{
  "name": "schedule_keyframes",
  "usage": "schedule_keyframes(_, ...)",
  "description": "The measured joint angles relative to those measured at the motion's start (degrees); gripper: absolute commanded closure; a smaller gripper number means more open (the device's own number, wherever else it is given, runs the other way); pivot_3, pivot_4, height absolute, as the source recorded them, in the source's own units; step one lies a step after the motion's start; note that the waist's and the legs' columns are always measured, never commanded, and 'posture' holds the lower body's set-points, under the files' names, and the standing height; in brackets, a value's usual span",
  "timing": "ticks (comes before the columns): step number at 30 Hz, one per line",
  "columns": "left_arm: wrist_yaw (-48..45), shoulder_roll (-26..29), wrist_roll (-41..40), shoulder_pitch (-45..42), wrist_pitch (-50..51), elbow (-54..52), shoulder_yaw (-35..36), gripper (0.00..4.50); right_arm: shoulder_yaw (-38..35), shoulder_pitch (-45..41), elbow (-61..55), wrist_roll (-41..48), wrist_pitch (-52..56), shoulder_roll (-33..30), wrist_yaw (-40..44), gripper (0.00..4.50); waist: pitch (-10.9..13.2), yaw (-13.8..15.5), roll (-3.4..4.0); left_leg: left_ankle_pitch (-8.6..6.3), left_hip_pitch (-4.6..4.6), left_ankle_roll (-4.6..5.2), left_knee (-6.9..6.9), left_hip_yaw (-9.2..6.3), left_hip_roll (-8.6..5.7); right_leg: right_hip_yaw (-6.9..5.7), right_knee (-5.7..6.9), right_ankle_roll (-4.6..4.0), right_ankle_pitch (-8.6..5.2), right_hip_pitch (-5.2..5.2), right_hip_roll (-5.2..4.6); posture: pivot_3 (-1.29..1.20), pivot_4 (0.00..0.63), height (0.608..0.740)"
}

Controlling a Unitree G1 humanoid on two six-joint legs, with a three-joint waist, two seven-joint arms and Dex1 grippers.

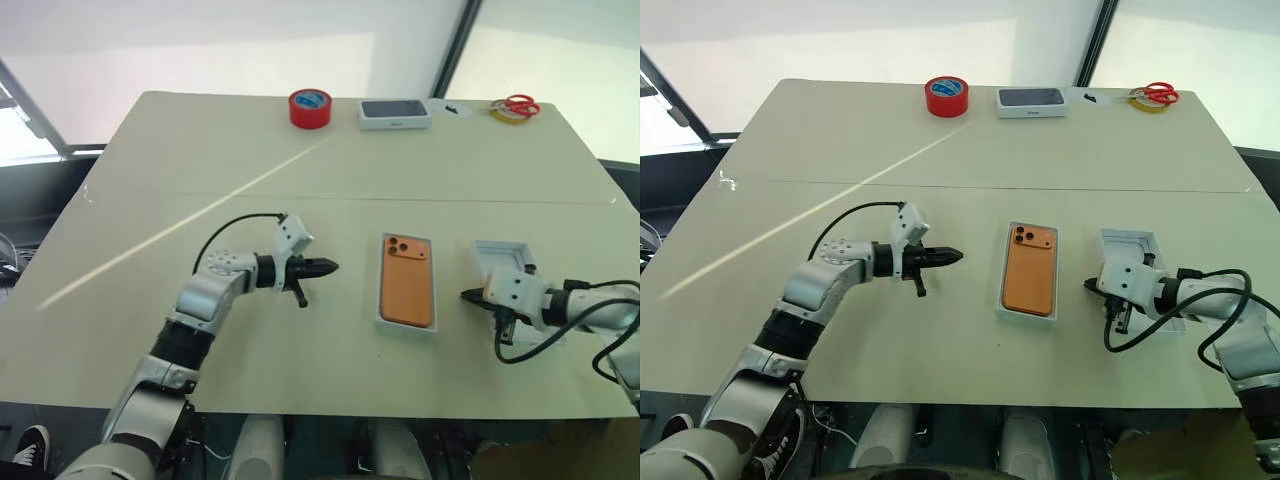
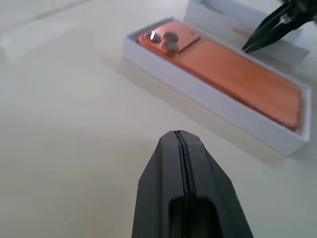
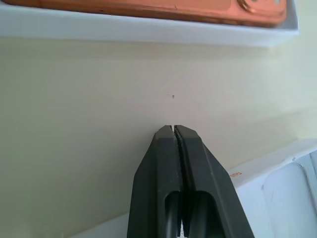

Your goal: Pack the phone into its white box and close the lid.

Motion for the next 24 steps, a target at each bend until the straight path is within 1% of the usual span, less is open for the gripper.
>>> schedule_keyframes(2, -0.8, 2.4, -0.9, 0.0, -0.7, -0.6, 1.5, 3.68, -2.9, 0.1, -2.5, 3.5, 5.2, 0.6, -0.6, 2.71, 0.0, -0.1, 0.02, 0.0, 0.02, 0.0, 0.0, -0.01, 0.01, -0.01, 0.03, 0.0, 0.0, -0.01, 0.01, 0.0, 0.15, 0.74)
schedule_keyframes(4, -0.7, 5.9, 1.9, 0.6, -5.5, -0.3, 1.8, 2.64, -6.1, 0.1, -6.0, 5.7, 10.4, 2.2, -3.8, 1.59, 0.0, -0.2, 0.05, 0.0, 0.03, -0.01, -0.05, 0.03, 0.04, -0.01, 0.03, -0.02, 0.01, -0.06, 0.02, 0.0, 0.15, 0.74)
schedule_keyframes(7, -2.6, 7.6, 1.6, 1.9, -9.2, -0.2, 3.7, 1.07, -9.0, 1.9, -11.5, 8.0, 17.8, 3.0, -6.9, 0.01, 0.0, 0.3, 0.07, -0.02, -0.02, 0.01, -0.05, 0.0, 0.01, -0.02, 0.02, -0.02, 0.0, -0.06, -0.02, 0.0, 0.15, 0.74)
schedule_keyframes(9, -6.0, 8.5, -1.5, 3.0, -9.0, -0.5, 5.1, 0.09, -11.1, 2.0, -14.4, 8.5, 23.6, 3.7, -10.9, 0.0, 0.0, 0.2, 0.08, -0.04, -0.11, 0.04, 0.02, 0.0, 0.01, -0.02, 0.01, -0.02, 0.0, -0.11, -0.05, 0.0, 0.15, 0.74)
schedule_keyframes(10, -7.7, 9.1, -2.7, 3.6, -9.3, -1.0, 5.5, 0.03, -12.6, 1.8, -15.5, 8.5, 27.3, 4.3, -13.7, 0.0, 0.0, 0.1, 0.08, -0.05, -0.14, 0.06, 0.07, -0.01, 0.01, -0.02, 0.0, -0.03, 0.0, -0.11, -0.05, 0.0, 0.15, 0.74)
schedule_keyframes(12, -9.3, 10.2, -2.6, 4.6, -13.8, -1.5, 6.0, 0.03, -14.6, 1.5, -18.4, 8.3, 34.5, 6.2, -19.1, 0.0, 0.0, 0.0, 0.09, -0.05, -0.12, 0.05, 0.06, -0.01, 0.02, -0.02, 0.0, -0.03, 0.0, -0.11, -0.05, 0.0, 0.15, 0.74)
schedule_keyframes(15, -13.5, 11.7, -3.3, 5.3, -18.0, -1.5, 6.1, 0.03, -15.7, 0.9, -24.6, 9.4, 49.6, 10.1, -26.2, 0.0, 0.0, 0.0, 0.17, -0.05, -0.13, 0.05, 0.02, -0.01, 0.04, -0.02, 0.03, -0.04, 0.0, -0.15, -0.03, 0.0, 0.15, 0.74)
schedule_keyframes(18, -16.7, 11.9, -4.3, 6.0, -22.1, -1.6, 7.2, 0.03, -13.9, 0.5, -30.5, 12.2, 64.7, 10.3, -28.2, 0.0, 0.0, 0.0, 0.24, -0.06, -0.14, 0.07, 0.02, -0.01, 0.04, -0.01, 0.02, -0.04, 0.0, -0.17, -0.04, 0.0, 0.15, 0.74)
schedule_keyframes(19, -17.4, 12.2, -4.3, 6.2, -23.2, -1.7, 7.3, 0.03, -13.3, -0.1, -31.8, 13.2, 68.2, 10.3, -28.3, 0.0, 0.0, -0.1, 0.27, -0.06, -0.14, 0.07, 0.02, -0.01, 0.05, -0.01, 0.03, -0.05, 0.0, -0.17, -0.04, 0.0, 0.15, 0.74)
schedule_keyframes(22, -20.6, 12.6, -5.3, 6.8, -24.8, -2.0, 7.3, 0.03, -10.5, -8.2, -34.7, 16.7, 82.4, 9.9, -28.4, 0.0, 0.0, -0.4, 0.42, -0.06, -0.14, 0.09, 0.05, -0.1, 0.08, 0.03, 0.03, -0.12, 0.03, -0.24, -0.04, 0.0, 0.15, 0.74)
schedule_keyframes(24, -21.4, 12.7, -5.7, 7.1, -25.2, -3.0, 7.3, 0.03, -8.8, -12.0, -34.4, 17.6, 86.7, 7.7, -29.0, 0.0, 0.0, -0.2, 0.42, -0.08, -0.17, 0.12, 0.04, -0.11, 0.07, 0.02, 0.01, -0.12, 0.02, -0.23, -0.04, 0.0, 0.15, 0.74)
